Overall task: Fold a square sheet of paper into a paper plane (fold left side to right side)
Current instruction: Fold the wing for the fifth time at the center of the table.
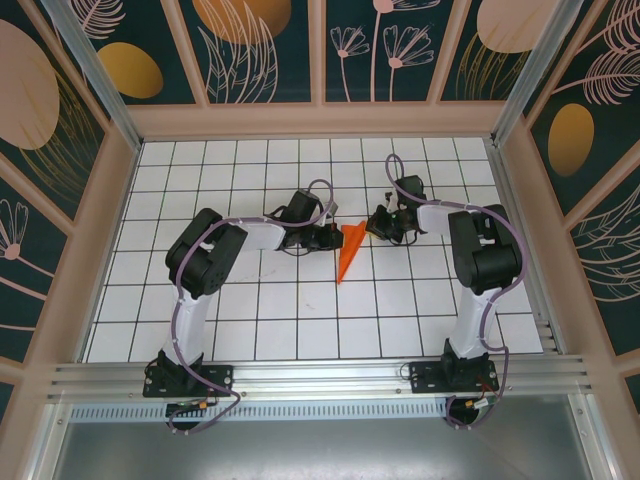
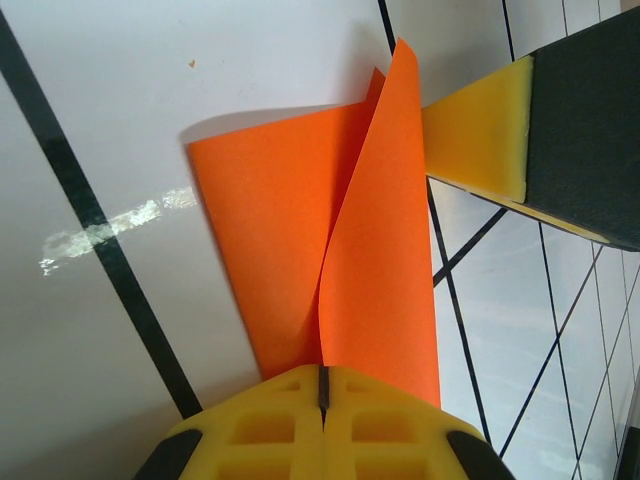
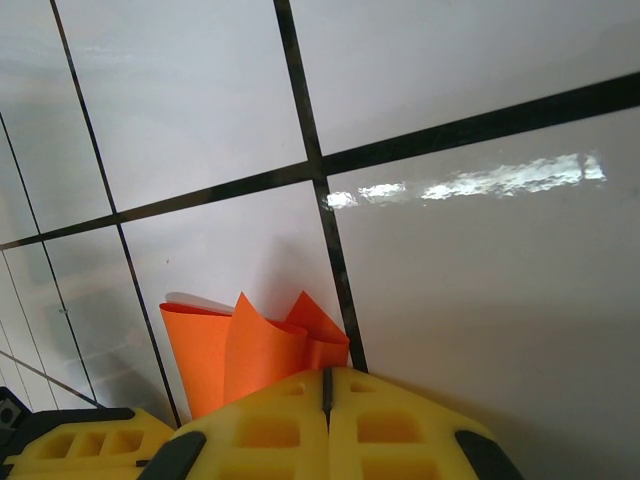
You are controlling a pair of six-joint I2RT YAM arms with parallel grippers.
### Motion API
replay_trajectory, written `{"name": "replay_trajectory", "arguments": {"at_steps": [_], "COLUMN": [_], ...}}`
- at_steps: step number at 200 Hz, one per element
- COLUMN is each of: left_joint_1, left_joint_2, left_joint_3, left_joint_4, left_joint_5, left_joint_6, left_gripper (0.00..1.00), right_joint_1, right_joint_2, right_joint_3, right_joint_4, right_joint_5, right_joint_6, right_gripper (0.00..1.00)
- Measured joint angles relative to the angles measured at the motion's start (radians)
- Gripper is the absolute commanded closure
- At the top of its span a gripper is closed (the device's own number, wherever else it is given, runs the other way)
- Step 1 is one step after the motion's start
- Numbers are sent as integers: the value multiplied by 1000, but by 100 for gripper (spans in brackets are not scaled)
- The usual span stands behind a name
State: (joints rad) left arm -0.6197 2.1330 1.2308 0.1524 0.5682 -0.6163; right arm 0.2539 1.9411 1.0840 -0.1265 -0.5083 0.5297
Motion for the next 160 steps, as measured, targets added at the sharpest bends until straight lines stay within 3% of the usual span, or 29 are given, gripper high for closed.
{"name": "replay_trajectory", "arguments": {"at_steps": [88, 132, 160], "left_joint_1": [0, 0, 0], "left_joint_2": [0, 0, 0], "left_joint_3": [-5, -5, -5], "left_joint_4": [9, 9, 9], "left_joint_5": [0, 0, 0], "left_joint_6": [0, 0, 0], "left_gripper": [100, 100, 100], "right_joint_1": [11, 19, 71], "right_joint_2": [-39, -183, -192], "right_joint_3": [-10, -58, -73], "right_joint_4": [-3, 16, 47], "right_joint_5": [38, 43, 23], "right_joint_6": [-2, 3, 28], "right_gripper": [82, 86, 88]}}
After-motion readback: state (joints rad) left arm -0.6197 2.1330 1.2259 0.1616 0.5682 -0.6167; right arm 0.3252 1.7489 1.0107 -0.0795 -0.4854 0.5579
